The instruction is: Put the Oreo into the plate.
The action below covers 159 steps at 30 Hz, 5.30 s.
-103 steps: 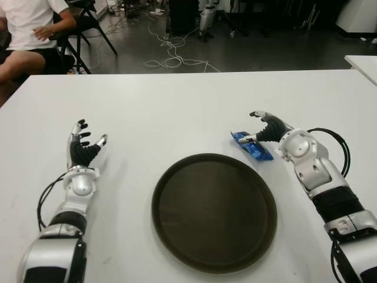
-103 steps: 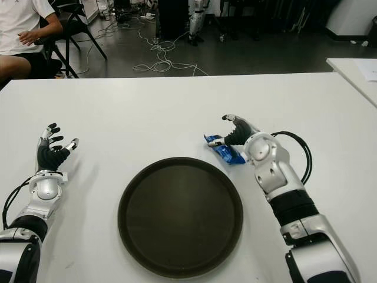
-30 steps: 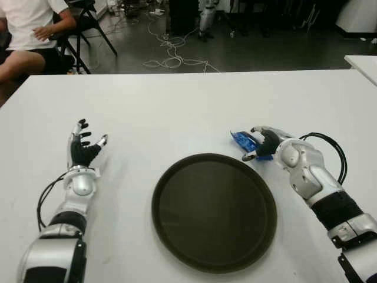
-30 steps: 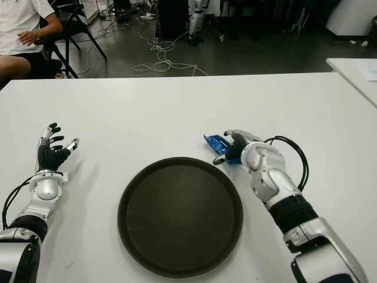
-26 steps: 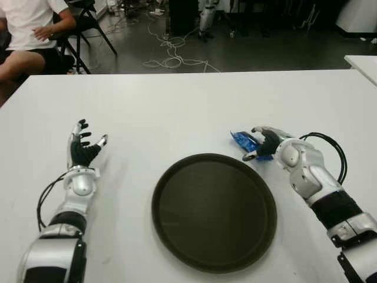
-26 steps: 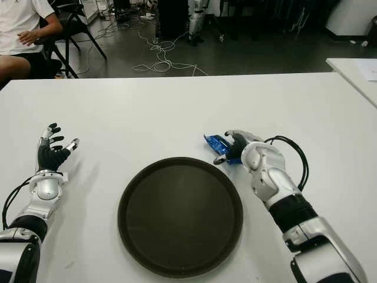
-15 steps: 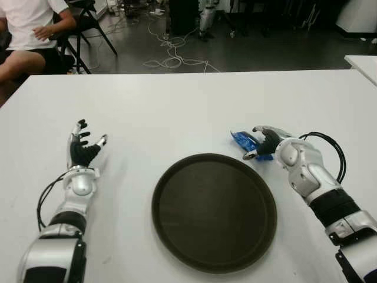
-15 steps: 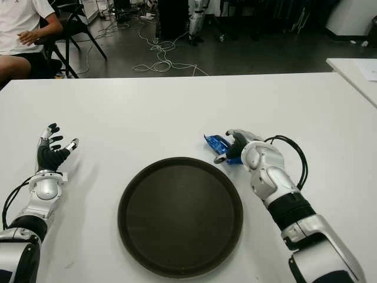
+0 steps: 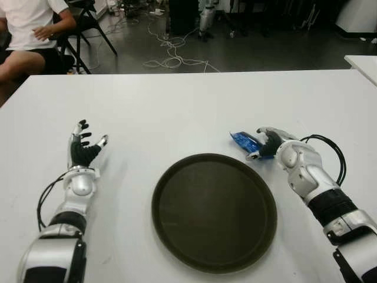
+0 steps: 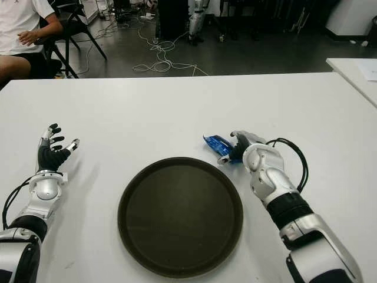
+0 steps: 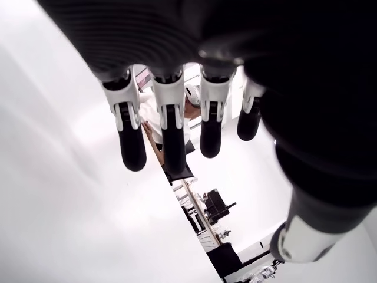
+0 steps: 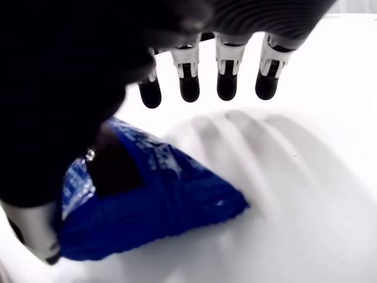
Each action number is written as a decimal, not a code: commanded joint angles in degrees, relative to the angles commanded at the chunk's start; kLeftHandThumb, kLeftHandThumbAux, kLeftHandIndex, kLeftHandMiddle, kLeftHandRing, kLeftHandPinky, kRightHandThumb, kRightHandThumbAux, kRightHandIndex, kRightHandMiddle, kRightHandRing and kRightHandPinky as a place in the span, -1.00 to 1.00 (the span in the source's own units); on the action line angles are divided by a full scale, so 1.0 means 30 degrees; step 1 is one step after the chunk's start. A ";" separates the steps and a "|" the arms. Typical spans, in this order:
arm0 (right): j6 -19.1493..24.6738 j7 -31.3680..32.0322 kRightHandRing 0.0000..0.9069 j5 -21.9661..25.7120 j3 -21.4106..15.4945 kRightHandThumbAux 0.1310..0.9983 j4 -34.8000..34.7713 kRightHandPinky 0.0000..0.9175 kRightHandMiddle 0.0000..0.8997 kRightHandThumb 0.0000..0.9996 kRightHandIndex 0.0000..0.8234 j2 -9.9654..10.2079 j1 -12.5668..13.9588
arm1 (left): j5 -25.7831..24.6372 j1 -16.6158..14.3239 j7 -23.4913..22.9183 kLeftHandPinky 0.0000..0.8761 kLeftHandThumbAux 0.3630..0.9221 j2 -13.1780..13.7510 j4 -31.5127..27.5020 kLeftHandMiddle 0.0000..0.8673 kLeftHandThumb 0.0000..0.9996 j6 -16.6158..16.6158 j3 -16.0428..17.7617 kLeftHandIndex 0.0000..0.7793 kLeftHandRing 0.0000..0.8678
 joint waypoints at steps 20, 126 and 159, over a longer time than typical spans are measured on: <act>-0.0583 -0.0251 -1.00 0.0256 0.0036 0.19 0.1280 -1.00 -1.00 -1.00 -1.00 0.0343 -0.0587 | -0.0099 0.0017 -0.0164 -0.35 0.26 -0.0038 -0.0014 -0.57 -0.53 -0.0127 0.0049 -0.75 -0.48; -0.0491 0.1475 -1.00 0.0593 0.0551 0.26 0.2206 -1.00 -1.00 -1.00 -1.00 0.1208 -0.1724 | 0.0058 0.0067 0.0085 -0.29 0.15 0.0001 -0.0271 -0.51 -0.58 0.0158 -0.0168 -0.72 -0.41; -0.0553 0.1300 -1.00 0.1212 0.0343 0.28 0.4639 -1.00 -1.00 -1.00 -1.00 0.1789 -0.2439 | -0.0241 0.0106 -0.0178 -0.49 0.26 -0.0075 -0.0374 -0.63 -0.57 0.0198 0.0146 -0.77 -0.57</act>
